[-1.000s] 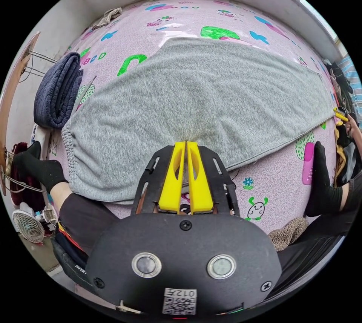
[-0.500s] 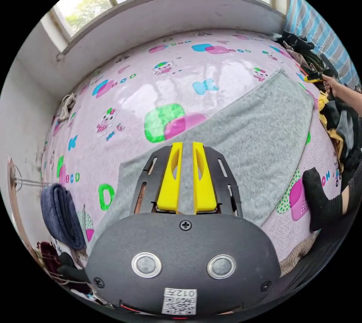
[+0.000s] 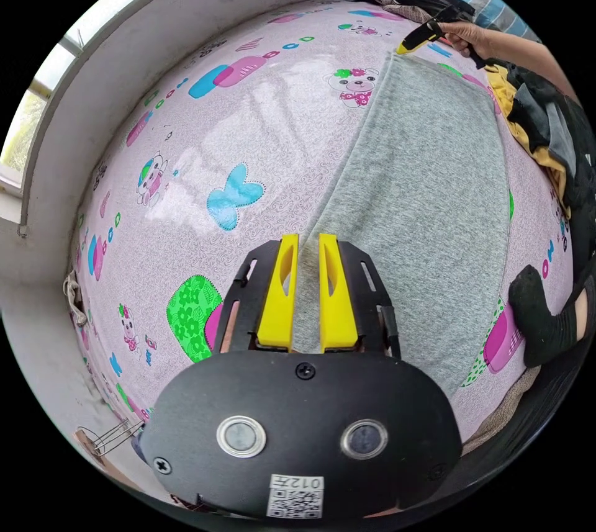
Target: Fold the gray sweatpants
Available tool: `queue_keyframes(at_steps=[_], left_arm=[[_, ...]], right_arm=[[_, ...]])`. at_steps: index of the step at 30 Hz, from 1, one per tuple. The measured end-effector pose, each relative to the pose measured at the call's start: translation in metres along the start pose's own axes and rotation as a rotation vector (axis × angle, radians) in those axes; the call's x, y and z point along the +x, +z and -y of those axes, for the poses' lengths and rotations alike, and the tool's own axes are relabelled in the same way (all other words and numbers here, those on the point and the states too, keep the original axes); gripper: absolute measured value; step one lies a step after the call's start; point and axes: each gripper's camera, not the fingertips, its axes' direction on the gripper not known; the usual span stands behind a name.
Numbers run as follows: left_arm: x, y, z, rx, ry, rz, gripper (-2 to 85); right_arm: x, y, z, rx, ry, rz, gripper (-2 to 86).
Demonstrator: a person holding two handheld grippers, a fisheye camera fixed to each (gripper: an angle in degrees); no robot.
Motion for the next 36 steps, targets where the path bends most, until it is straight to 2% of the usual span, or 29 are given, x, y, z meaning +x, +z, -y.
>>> queue_keyframes(at_steps=[6,12,17,27,36], left_arm=[[-0.001,-0.006,-0.003,-0.004,0.006,-0.022,0.7],[-0.008,-0.009,-0.011,0.002,-0.039,-0.014,1.3],[-0.011,-0.007,-0.013,-0.006,-0.017,-0.042,1.1],[-0.011,-0.011,-0.016,0.011,-0.023,-0.023,-0.1],[-0.028,-0.077,-0.023,0.123,-0.038,-0.01,-0.1]], right_arm=[[0.004,0.004,-0.01,0.072,-0.019,0.045,2.6],[0.01,0.01,-0.012,0.107,-0.018,0.102,3.0],[0.011,0.028,-0.006,0.057,-0.005,0.08,4.8],[0.001,0.046,-0.002,0.108,-0.069,0.032,0.0],[-0.007,0.036,-0.001,0.251,-0.097,0.056,-0.4]])
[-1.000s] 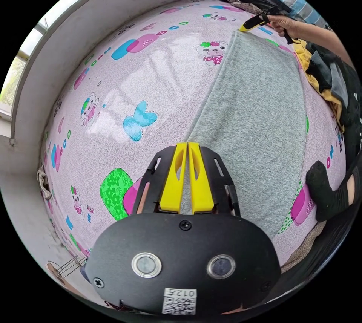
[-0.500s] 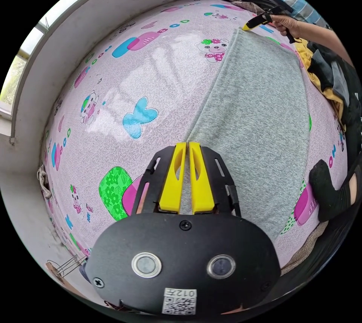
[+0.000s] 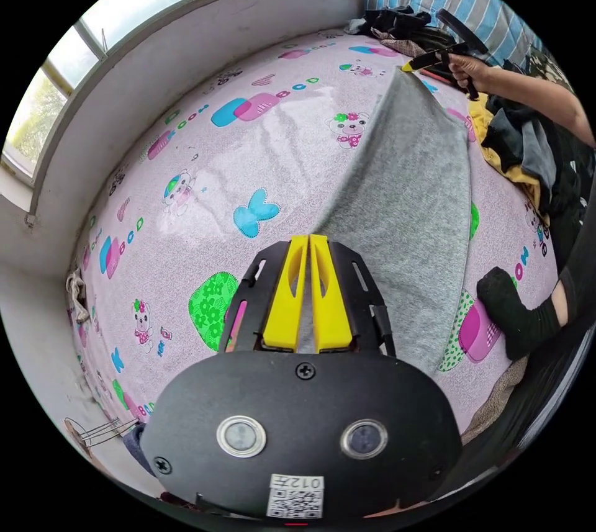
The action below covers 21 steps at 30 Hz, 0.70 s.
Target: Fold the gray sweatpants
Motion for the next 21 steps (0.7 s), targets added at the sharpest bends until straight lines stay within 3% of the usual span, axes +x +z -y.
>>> queue_keyframes(at_steps=[4,9,16,21], left_arm=[[-0.019,0.046,0.016,-0.115,-0.106,-0.057,-0.1],[-0.014,0.089,0.027,-0.174,-0.141,-0.059,-0.1],[-0.025,0.075,0.032,-0.116,-0.246,-0.037,0.0],[-0.018,0.02,-0.011,-0.016,-0.339,-0.025,0.0]], right_arm=[[0.013,0.061,0.022,-0.166,0.065,-0.01,-0.3],[0.014,0.107,0.035,-0.208,0.043,-0.095,-0.3],[0.032,0.127,0.034,-0.118,0.155,-0.079,-0.4],[0.032,0.131,0.003,-0.119,0.16,0.146,-0.4]])
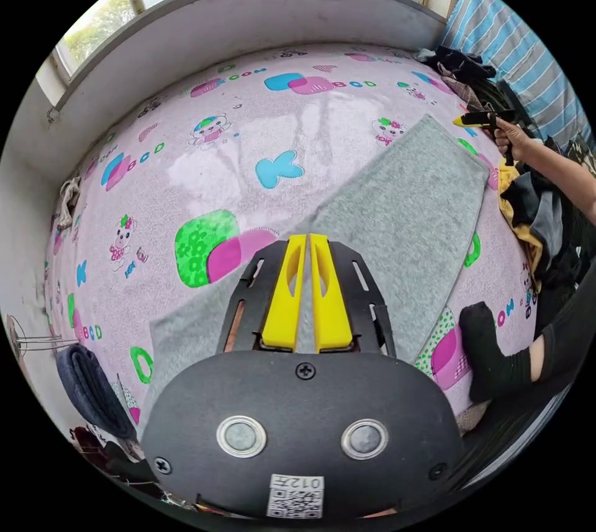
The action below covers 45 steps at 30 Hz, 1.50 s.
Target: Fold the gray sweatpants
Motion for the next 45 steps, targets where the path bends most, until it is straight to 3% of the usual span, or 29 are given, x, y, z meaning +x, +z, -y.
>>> queue_keyframes(at_steps=[5,10,15,18,21,26,34,36,38,41,45], left_arm=[[0.008,-0.007,-0.088,-0.141,-0.068,0.085,-0.1],[-0.015,-0.015,-0.162,-0.218,-0.267,0.069,0.0],[-0.044,-0.032,-0.215,-0.245,-0.412,0.093,0.2],[-0.051,-0.036,-0.226,-0.227,-0.437,0.058,0.3],[-0.044,-0.024,-0.216,-0.241,-0.383,0.046,0.4],[-0.038,0.001,-0.206,-0.307,-0.333,0.059,0.2],[-0.042,0.005,-0.2,-0.339,-0.3,0.025,0.0],[-0.059,-0.004,-0.202,-0.331,-0.37,0.044,0.0],[-0.101,-0.027,-0.223,-0.258,-0.575,0.127,0.1],[-0.156,-0.039,-0.256,-0.288,-0.838,0.181,0.4],[-0.194,-0.027,-0.279,-0.347,-0.975,0.117,0.5]], right_arm=[[0.004,0.049,-0.023,-0.151,0.002,-0.079,-0.7],[-0.002,0.085,-0.01,-0.238,-0.156,-0.354,-0.9],[-0.014,0.115,0.009,-0.276,-0.108,-0.559,-0.9],[-0.049,0.128,0.006,-0.182,-0.231,-0.317,-0.8],[-0.085,0.169,0.002,-0.246,-0.338,-0.138,-0.8],[-0.107,0.243,-0.002,-0.519,-0.551,-0.288,-0.8],[-0.101,0.293,0.009,-0.617,-0.797,-0.452,-0.8],[-0.1,0.303,0.013,-0.638,-0.784,-0.494,-0.8],[-0.103,0.308,0.014,-0.617,-0.805,-0.516,-0.8],[-0.122,0.311,0.013,-0.518,-0.867,-0.324,-0.8],[-0.15,0.332,0.012,-0.495,-0.873,0.018,-0.8]])
